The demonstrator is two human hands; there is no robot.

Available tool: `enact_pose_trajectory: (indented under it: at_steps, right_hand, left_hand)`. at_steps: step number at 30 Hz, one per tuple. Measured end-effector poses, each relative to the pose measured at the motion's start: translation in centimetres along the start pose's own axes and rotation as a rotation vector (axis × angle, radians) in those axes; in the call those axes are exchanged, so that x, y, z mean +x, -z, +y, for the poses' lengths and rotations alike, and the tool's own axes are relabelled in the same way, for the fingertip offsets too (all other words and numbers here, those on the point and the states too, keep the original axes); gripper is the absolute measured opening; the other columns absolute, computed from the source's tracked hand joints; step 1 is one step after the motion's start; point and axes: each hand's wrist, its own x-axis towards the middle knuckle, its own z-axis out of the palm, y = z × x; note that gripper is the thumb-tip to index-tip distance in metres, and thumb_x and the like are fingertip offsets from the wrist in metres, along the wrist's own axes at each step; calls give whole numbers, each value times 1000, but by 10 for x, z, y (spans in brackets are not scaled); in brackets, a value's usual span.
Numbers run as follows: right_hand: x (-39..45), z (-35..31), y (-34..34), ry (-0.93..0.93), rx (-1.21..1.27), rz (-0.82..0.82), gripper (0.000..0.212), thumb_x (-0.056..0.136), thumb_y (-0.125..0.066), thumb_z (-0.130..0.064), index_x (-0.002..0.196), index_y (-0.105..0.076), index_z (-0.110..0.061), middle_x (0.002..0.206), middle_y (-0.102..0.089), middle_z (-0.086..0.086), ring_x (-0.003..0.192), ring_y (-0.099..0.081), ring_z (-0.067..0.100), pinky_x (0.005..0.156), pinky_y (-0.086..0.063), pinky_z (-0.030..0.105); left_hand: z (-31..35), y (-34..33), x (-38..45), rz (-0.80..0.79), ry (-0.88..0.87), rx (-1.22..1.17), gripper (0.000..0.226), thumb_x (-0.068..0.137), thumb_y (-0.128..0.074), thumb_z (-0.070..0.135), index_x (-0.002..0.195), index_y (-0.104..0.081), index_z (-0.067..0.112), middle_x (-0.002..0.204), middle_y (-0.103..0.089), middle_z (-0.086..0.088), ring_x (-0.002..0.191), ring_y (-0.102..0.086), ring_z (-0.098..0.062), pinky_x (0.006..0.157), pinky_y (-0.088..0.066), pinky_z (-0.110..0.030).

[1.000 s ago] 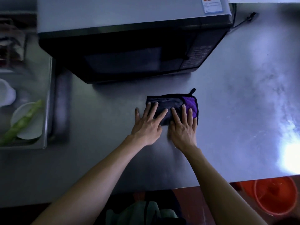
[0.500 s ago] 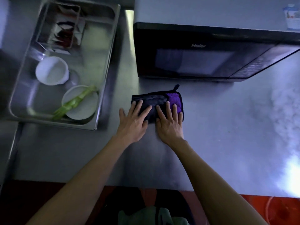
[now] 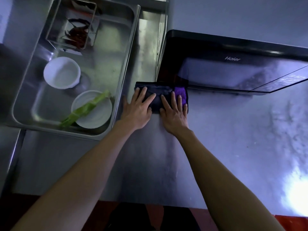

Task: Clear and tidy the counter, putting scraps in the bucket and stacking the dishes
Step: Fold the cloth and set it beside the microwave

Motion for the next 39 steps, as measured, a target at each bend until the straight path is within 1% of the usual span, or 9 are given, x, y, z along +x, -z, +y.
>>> enact_pose_trajectory:
  at_steps: [5,8,14,19,23,30,36,39]
  right_hand:
    - [12,7,6,6,-4,9,56,106,-22,-47,158,-4,-39,167,14,2,153,14,30,123,7,51]
    - [10,13,4,14,4,39,55,106,-22,-47,158,-6,-39,168,10,1,154,12,29,123,8,49]
    - [2,55,15,8,12,43,54,105,-26,-48,156,-7,-44,168,8,-1,154,12,25,124,7,47]
    - [-12,109,34,-27,1,59,55,105,-31,-46,156,-10,-45,168,7,-2,154,10,23,125,3,47]
    - [-23,168,51,-57,3,64,55,106,-30,-47,156,-9,-45,168,9,-3,154,12,22,124,5,46]
    - [-30,272,81,-45,39,69,55,105,-29,-47,156,-10,-46,168,9,-5,154,13,20,124,6,47]
    - [-35,355,101,-60,59,113,55,104,-30,-47,156,-13,-46,168,5,-4,154,10,21,124,6,48]
    - [-41,383,107,-64,53,116,55,104,-29,-47,156,-12,-45,168,5,-4,154,10,21,124,5,48]
  left_hand:
    - [3,4,16,-18,0,-3,58,101,-39,33,154,-16,38,166,0,2,152,5,-25,110,-12,-73]
    - [11,-1,13,1,11,-2,59,101,-41,31,154,-16,37,166,-2,0,152,4,-27,110,-14,-74]
    - [48,-11,9,-16,-18,79,64,100,-41,28,155,-9,35,165,-3,-4,152,0,-32,109,-16,-73]
    - [105,-24,11,-30,-47,102,69,96,-43,27,155,-9,35,165,-4,-3,152,0,-31,110,-16,-72]
    - [162,-39,29,-41,-81,103,70,95,-43,27,155,-9,36,165,-4,-2,152,-1,-30,109,-17,-71]
    - [265,-66,56,-50,-51,122,71,96,-44,25,155,-6,38,165,1,-1,152,2,-29,110,-17,-69]
    - [349,-76,83,-64,-62,113,69,96,-44,24,155,-12,36,166,-2,-2,152,-1,-29,111,-14,-68]
    - [379,-79,88,-82,-59,113,65,96,-43,26,155,-16,35,165,-5,-3,151,-3,-29,111,-13,-68]
